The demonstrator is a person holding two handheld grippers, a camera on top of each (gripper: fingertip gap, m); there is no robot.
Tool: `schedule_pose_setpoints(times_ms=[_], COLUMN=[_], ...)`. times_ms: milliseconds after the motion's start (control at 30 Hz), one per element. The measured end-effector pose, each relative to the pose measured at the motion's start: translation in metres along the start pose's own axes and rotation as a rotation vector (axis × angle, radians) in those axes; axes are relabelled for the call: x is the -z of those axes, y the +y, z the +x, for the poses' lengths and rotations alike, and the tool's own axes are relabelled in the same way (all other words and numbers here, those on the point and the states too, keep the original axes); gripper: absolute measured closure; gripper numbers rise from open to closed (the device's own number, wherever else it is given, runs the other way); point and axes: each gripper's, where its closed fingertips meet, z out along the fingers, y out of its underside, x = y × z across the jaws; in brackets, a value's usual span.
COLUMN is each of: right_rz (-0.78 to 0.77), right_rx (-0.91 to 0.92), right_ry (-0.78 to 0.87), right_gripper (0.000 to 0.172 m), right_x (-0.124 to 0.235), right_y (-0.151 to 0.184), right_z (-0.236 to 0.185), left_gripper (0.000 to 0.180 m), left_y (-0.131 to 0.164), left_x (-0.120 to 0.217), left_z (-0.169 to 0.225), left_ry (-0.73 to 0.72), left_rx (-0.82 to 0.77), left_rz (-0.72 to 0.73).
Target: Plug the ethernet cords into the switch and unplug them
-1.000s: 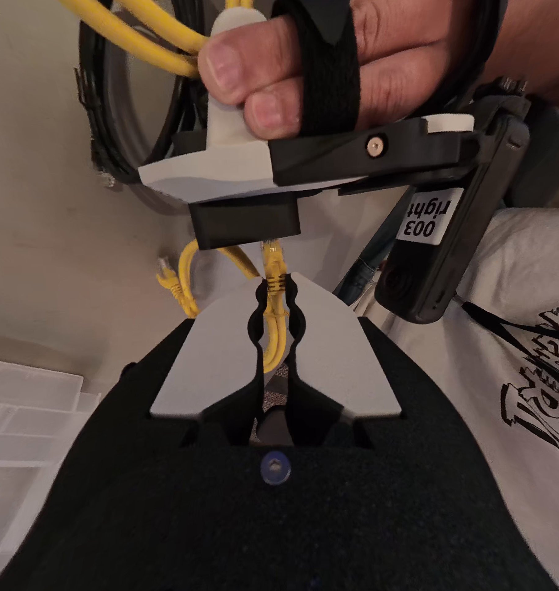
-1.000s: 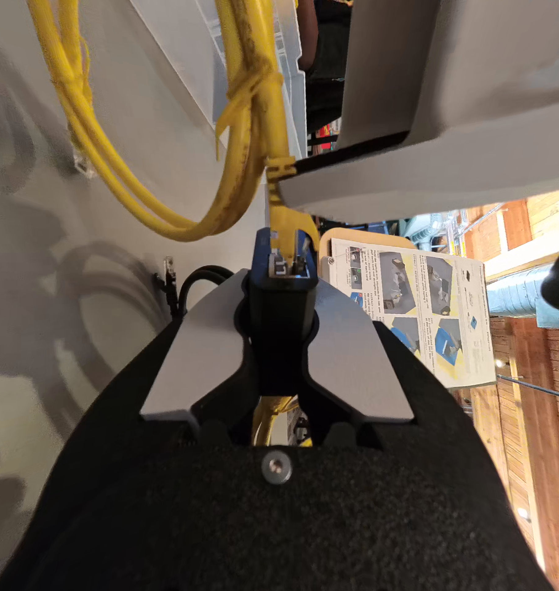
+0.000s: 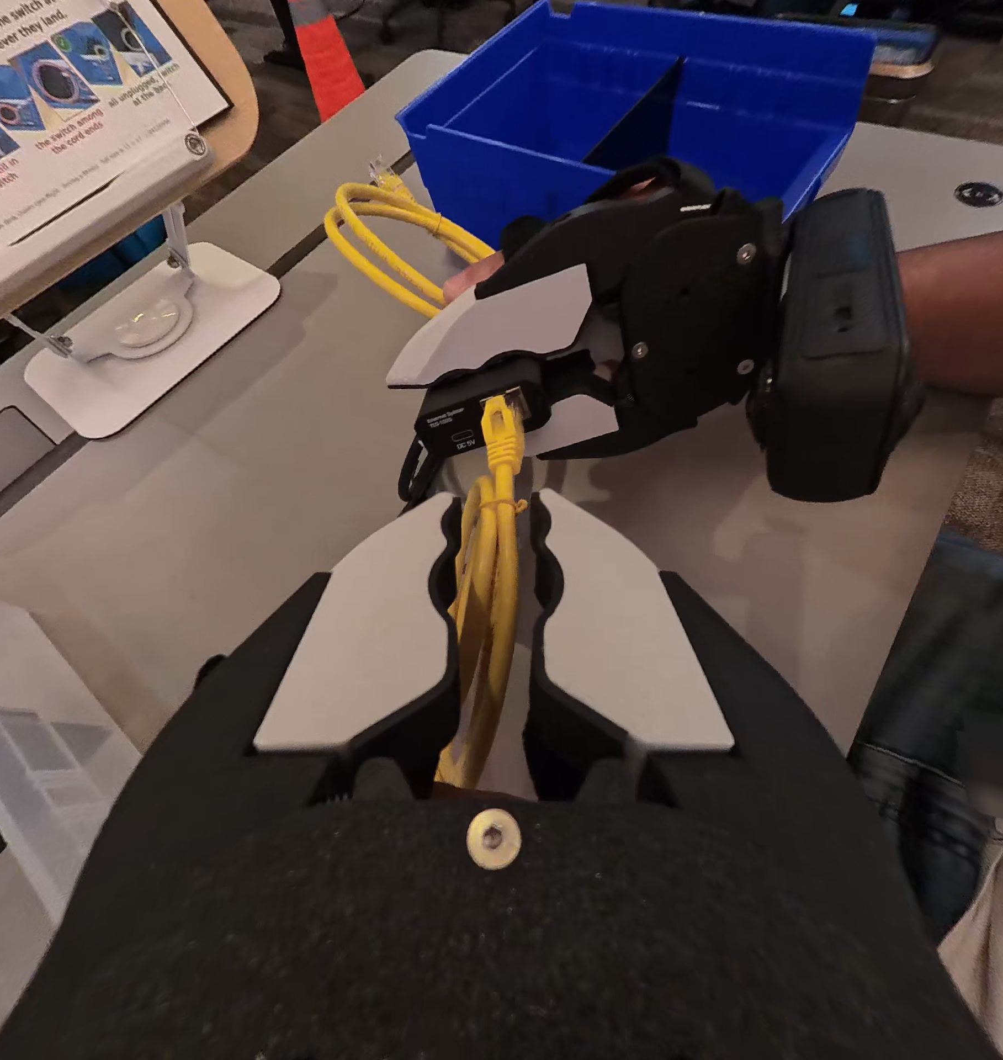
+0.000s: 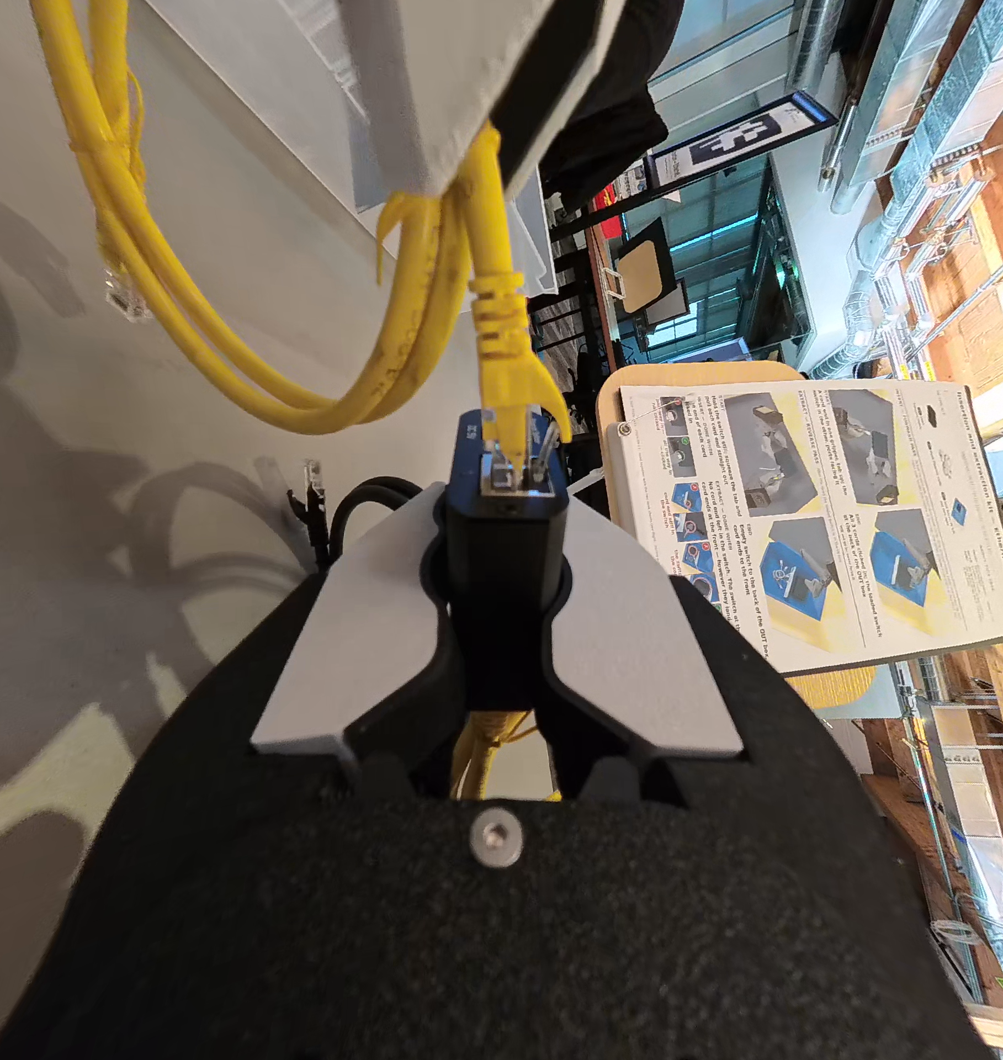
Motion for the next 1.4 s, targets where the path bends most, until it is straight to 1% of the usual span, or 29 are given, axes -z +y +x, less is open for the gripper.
schedule_pose_setpoints(times_ms=[167,267,300,500,600,767,833,967,1067,1167,1233,1300,1400], right_rz=[0.007,0.016,0.013,0.031,0.031,0.024,0.029,0.029,0.034,0.030,0.026,0.029,0.027], right_rx=[0.001,-0.015,-0.014,0.004,0.031,0.046,0.054,0.063,0.064,0.054,0.041,0.053,0.054], right_ry=[-0.003,-0.011,-0.015,-0.023,-0.021,-0.004,-0.004,-0.012,-0.011,-0.007,-0.007,-0.004,-0.006], right_gripper=[0.146,0.146,0.146,0.146,0.146,0.146,0.146,0.146,0.146,0.146,0.146,0.146,0.146], right_x=[0.001,0.001,0.001,0.002,0.003,0.004,0.006,0.006,0.007,0.005,0.003,0.003,0.003], right_y=[-0.002,-0.002,-0.002,-0.004,-0.006,-0.007,-0.009,-0.014,-0.015,-0.013,-0.010,-0.009,-0.009], right_z=[-0.001,-0.001,-0.001,-0.005,-0.009,-0.009,-0.009,-0.015,-0.015,-0.012,-0.010,-0.011,-0.011], left_gripper=[0.158,0.159,0.164,0.165,0.167,0.168,0.169,0.170,0.170,0.170,0.169,0.167,0.163], left_y=[0.000,0.006,0.006,0.011,0.015,0.011,0.010,0.018,0.017,0.015,0.015,0.015,0.007], left_x=[-0.005,-0.008,-0.007,-0.007,-0.006,-0.003,-0.003,-0.006,-0.005,-0.006,-0.007,-0.008,-0.004], left_z=[0.004,-0.001,0.001,0.005,0.006,0.005,0.008,0.009,0.010,0.006,0.006,0.008,0.010], left_ry=[0.023,-0.013,-0.004,0.034,0.038,0.000,0.023,0.044,0.059,0.021,0.024,0.066,0.102], left_rx=[0.024,0.026,0.028,0.089,0.074,0.001,0.003,-0.003,0.023,-0.003,0.042,0.100,0.163], left_rz=[0.031,0.028,0.036,0.069,0.025,-0.016,-0.023,-0.089,-0.100,-0.094,-0.085,-0.076,-0.024])
